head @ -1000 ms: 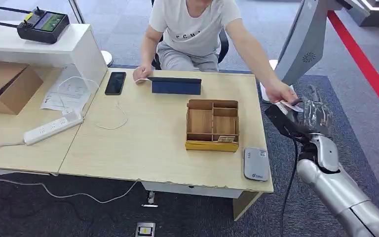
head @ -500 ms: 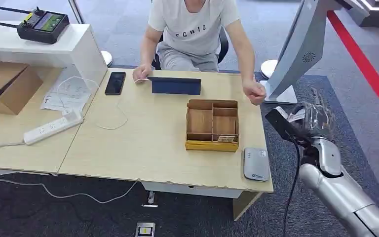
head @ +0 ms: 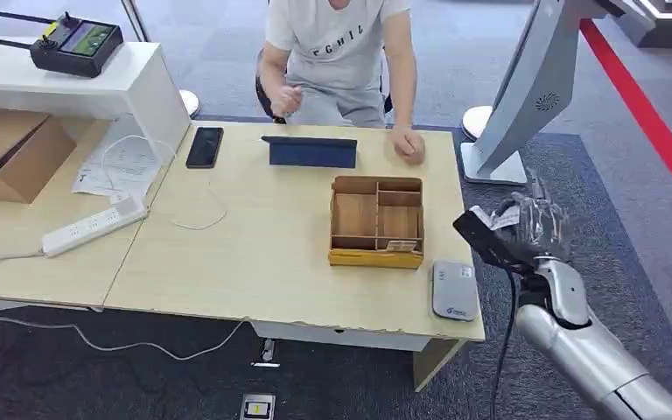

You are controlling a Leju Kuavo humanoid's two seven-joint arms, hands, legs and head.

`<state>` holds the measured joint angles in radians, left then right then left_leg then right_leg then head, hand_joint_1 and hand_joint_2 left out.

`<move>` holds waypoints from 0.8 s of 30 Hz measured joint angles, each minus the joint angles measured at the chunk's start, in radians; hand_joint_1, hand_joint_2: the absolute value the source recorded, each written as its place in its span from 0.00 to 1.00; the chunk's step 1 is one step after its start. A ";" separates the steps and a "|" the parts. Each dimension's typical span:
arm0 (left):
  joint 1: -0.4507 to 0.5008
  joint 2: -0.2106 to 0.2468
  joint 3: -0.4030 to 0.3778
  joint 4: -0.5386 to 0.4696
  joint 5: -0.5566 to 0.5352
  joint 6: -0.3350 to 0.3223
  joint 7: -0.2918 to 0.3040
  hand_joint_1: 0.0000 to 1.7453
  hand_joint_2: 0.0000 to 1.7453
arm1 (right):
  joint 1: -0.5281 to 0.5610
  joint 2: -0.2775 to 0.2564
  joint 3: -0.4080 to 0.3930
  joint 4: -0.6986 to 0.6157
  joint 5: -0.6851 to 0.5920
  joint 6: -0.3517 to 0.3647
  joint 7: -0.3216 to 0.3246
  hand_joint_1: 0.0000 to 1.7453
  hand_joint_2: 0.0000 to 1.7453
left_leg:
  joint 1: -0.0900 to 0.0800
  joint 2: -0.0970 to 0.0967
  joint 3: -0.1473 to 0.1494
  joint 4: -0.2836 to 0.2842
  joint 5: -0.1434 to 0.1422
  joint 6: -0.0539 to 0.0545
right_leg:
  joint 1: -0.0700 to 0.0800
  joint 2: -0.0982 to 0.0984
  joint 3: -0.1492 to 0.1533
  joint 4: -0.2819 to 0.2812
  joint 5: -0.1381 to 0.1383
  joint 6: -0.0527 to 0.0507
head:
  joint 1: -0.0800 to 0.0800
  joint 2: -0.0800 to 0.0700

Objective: Pass the card to the sensor for recognition and then transmit it.

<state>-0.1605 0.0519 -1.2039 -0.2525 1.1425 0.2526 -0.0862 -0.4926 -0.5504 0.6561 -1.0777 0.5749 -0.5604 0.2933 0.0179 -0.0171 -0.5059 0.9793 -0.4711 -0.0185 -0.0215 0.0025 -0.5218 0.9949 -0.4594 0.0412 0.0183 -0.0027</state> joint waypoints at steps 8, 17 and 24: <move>-0.013 -0.011 0.000 -0.001 -0.004 0.009 -0.004 0.00 0.00 | 0.006 0.034 0.015 0.054 -0.020 -0.021 -0.034 1.00 1.00 | 0.000 0.000 0.000 0.000 0.000 0.000 | 0.000 0.000 0.000 0.000 0.000 0.000 | 0.000 0.000; -0.025 -0.011 0.000 -0.001 -0.023 -0.004 0.015 0.00 0.00 | 0.007 0.044 0.015 0.143 -0.073 -0.034 -0.053 1.00 1.00 | 0.000 0.000 0.000 0.000 0.000 0.000 | 0.000 0.000 0.000 0.000 0.000 0.000 | 0.000 0.000; -0.030 -0.011 0.000 -0.001 -0.024 -0.004 0.018 0.00 0.00 | 0.018 0.056 0.015 0.197 -0.103 -0.046 -0.064 1.00 1.00 | 0.000 0.000 0.000 0.000 0.000 0.000 | 0.000 0.000 0.000 0.000 0.000 0.000 | 0.000 0.000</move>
<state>-0.1904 0.0408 -1.2039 -0.2533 1.1189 0.2483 -0.0683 -0.4744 -0.4940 0.6714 -0.8808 0.4722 -0.6066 0.2289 0.0179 -0.0171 -0.5059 0.9793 -0.4711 -0.0185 -0.0215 0.0025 -0.5220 0.9949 -0.4594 0.0412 0.0183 -0.0027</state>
